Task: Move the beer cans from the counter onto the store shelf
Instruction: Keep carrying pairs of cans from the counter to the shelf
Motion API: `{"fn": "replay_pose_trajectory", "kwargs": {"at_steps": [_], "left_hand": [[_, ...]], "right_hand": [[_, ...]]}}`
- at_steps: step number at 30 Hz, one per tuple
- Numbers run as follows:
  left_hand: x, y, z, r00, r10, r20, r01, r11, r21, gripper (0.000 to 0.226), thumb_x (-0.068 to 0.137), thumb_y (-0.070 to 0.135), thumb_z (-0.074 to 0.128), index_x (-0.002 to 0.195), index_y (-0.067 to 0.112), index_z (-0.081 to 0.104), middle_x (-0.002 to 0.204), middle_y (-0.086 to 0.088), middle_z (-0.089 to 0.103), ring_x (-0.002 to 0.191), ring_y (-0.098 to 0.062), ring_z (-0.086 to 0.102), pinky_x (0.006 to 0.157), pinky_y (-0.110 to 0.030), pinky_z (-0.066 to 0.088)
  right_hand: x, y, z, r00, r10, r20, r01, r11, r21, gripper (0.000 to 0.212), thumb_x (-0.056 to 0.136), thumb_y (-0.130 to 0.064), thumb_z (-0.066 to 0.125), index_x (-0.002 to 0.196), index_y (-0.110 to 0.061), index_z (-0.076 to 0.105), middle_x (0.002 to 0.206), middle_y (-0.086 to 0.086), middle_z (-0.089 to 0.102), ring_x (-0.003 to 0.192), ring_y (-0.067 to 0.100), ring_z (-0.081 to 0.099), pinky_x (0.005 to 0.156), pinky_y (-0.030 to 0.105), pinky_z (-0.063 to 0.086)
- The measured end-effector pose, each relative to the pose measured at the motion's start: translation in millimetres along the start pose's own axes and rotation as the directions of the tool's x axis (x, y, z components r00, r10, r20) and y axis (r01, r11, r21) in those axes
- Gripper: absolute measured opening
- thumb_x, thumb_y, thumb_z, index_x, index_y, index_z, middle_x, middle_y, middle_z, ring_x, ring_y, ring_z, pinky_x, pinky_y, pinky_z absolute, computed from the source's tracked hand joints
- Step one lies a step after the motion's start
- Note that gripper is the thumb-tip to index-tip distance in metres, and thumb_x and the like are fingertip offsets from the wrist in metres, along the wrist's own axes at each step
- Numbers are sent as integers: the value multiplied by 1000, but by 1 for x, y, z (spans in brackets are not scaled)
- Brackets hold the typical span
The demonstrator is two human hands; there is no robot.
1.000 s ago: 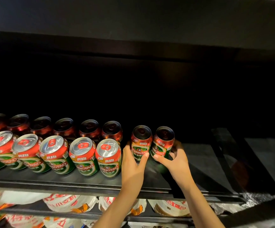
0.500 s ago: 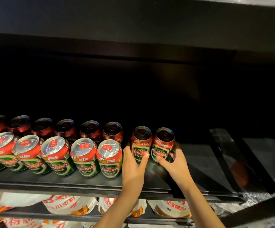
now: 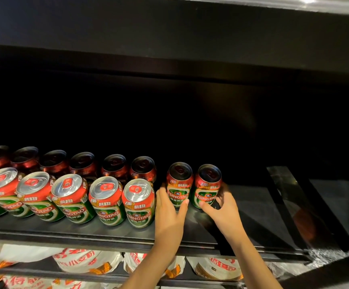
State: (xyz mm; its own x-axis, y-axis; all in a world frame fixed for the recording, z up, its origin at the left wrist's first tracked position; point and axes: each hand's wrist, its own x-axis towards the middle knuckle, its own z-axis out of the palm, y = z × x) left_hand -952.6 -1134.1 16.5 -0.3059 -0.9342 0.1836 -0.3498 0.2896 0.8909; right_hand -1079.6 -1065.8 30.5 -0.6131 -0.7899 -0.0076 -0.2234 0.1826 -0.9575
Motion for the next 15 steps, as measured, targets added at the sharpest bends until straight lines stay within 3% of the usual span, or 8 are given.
{"fn": "replay_pose_trajectory", "kwargs": {"at_steps": [3,7,10,15], "left_hand": [[-1,-2,4,998,-65,4,65,996,54,60,89,37,57,135,8,33,131,-7,45,123,-22,45,101,-37,42],[-13,11,13,987,-123,-100,125,992,10,69,91,37,53,147,8,22,151,-8,28,140,-21,26,114,-37,27],[-19,16,19,959,-156,-237,146,987,-61,66,89,33,59,144,11,31,145,-6,38,135,-18,34,112,-34,30],[-19,10,22,935,-191,-298,143,974,-176,56,86,30,64,135,18,40,129,2,54,122,-14,50,102,-35,43]], "right_hand": [[1,2,-1,1000,16,9,-16,1000,8,56,77,-13,75,120,-29,44,111,-21,55,103,-3,55,86,13,44],[3,7,-2,999,46,19,-46,999,10,68,74,-19,79,133,-21,45,134,0,53,123,14,51,104,41,43],[4,8,-1,999,49,19,-49,999,-5,70,74,-20,79,134,-20,44,136,1,51,124,15,51,104,38,43],[6,12,-1,999,38,26,-37,999,-20,67,72,-25,80,130,-24,47,137,1,51,123,14,52,102,35,44]]}}
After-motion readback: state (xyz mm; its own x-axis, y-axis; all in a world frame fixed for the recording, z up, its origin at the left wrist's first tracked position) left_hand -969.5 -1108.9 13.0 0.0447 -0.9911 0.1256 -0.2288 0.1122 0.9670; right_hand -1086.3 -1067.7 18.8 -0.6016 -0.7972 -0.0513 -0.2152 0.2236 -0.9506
